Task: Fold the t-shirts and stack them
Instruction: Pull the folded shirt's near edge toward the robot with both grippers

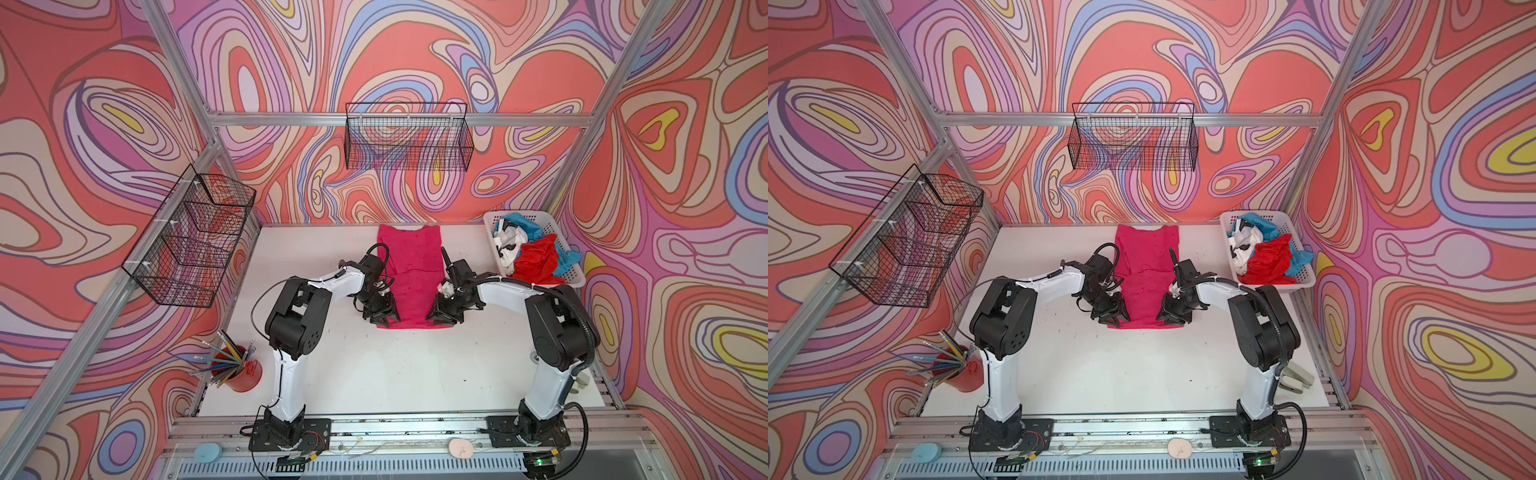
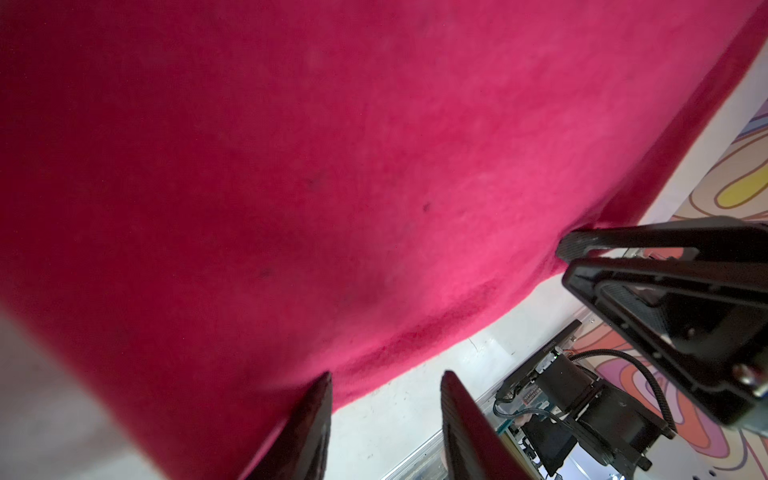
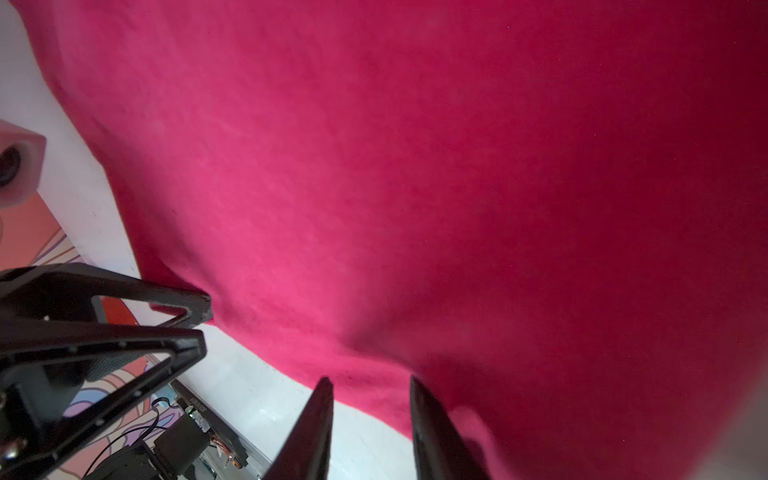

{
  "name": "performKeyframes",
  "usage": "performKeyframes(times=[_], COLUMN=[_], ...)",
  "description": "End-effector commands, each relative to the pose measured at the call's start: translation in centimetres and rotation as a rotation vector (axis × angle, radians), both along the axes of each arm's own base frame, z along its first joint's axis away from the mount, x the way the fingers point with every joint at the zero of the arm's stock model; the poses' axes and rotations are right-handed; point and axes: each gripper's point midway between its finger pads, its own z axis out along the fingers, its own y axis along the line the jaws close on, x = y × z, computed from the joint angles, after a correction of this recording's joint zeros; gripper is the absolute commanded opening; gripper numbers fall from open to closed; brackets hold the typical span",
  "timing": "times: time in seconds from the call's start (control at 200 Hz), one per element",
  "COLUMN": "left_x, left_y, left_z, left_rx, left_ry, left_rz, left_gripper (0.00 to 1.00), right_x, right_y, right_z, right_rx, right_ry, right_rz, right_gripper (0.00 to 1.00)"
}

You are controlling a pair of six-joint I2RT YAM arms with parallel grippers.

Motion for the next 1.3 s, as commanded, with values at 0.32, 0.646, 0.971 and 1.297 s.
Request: performKeyframes(times=[0.32, 0.646, 0.971, 1.297], left_x=[-5.8, -11.1, -11.4, -9.3], left_y=[3.3, 4.4, 4.1, 3.3], left_z=[-3.5, -3.0, -2.2, 0.9], left_rx=[0.138, 0.178, 0.169, 0.115], left_ry=[0.147, 0.227, 0.189, 0.041], left_rz=[-0.031, -0.067, -0.072, -0.028], left_gripper=[0.44, 0.44, 0.51, 0.59], right_x=[-5.0, -10.6, -11.7, -12.0], right_y=[-4.6, -5.4, -6.3, -7.5], right_z=[-2.9, -2.3, -1.9, -0.3], right_rx=[-0.146, -0.142, -0.171, -0.221], right_ry=[0.111, 0.177, 0.167, 0.110], right_rz=[-0.006, -0.056, -0.052, -0.057], right_gripper=[0.34, 0.34, 0.35, 0.38])
